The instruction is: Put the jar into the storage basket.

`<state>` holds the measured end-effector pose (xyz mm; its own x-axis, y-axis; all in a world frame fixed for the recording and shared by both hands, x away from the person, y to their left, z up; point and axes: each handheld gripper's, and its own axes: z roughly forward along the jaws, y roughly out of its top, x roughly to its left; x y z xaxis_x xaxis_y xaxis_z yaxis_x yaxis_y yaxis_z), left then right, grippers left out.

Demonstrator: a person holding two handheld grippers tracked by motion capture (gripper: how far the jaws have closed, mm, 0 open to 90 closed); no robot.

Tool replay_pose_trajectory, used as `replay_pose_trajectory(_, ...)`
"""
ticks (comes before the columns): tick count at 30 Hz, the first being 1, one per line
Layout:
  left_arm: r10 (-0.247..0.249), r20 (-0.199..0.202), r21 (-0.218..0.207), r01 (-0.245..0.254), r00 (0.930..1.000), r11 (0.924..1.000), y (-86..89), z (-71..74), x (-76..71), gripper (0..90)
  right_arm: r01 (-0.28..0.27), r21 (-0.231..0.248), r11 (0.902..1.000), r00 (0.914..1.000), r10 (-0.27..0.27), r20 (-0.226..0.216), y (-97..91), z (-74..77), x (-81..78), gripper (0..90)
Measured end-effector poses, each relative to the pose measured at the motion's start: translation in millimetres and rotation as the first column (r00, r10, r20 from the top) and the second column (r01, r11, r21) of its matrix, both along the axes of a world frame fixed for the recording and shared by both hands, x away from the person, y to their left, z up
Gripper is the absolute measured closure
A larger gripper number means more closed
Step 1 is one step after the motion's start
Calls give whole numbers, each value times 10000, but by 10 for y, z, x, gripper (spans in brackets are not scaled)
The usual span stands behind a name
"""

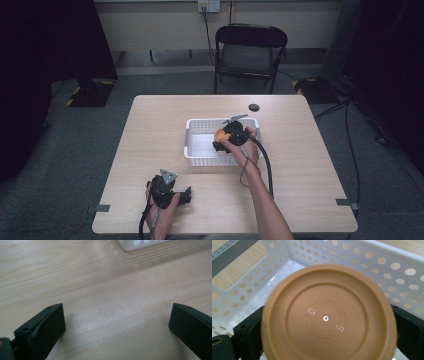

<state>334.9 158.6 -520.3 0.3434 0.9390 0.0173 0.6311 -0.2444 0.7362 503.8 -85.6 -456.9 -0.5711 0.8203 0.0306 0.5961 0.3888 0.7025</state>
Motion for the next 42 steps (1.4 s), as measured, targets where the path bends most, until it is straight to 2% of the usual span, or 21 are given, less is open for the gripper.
replay_pose_trajectory(2,0,0,-1,0,10000,10000,0,0,0,2,-7,134,9999,10000,8,-67,-9,1,4,30)
replay_pose_trajectory(7,2,0,-1,-2,10000,10000,0,0,0,2,-92,-32,10000,9998,93,190,3,18,-25,33)
replay_pose_trajectory(13,1,0,-1,-1,10000,10000,0,0,0,2,-181,230,9996,9988,171,451,-22,115,-78,30)
replay_pose_trajectory(21,3,-3,-6,-3,10000,10000,0,0,0,2,-9,290,9996,9946,-22,1034,-15,231,-175,16)
replay_pose_trajectory(25,6,-1,-6,-6,10000,10000,0,0,0,2,-20,579,9983,9919,-53,1272,-23,290,-233,14)
replay_pose_trajectory(32,4,-6,-5,-4,10000,10000,0,0,0,2,41,790,9969,9858,-173,1673,-59,385,-329,14)
replay_pose_trajectory(42,5,-3,-4,-5,10000,10000,0,0,0,2,98,1424,9898,9784,-389,2029,-180,452,-446,13)
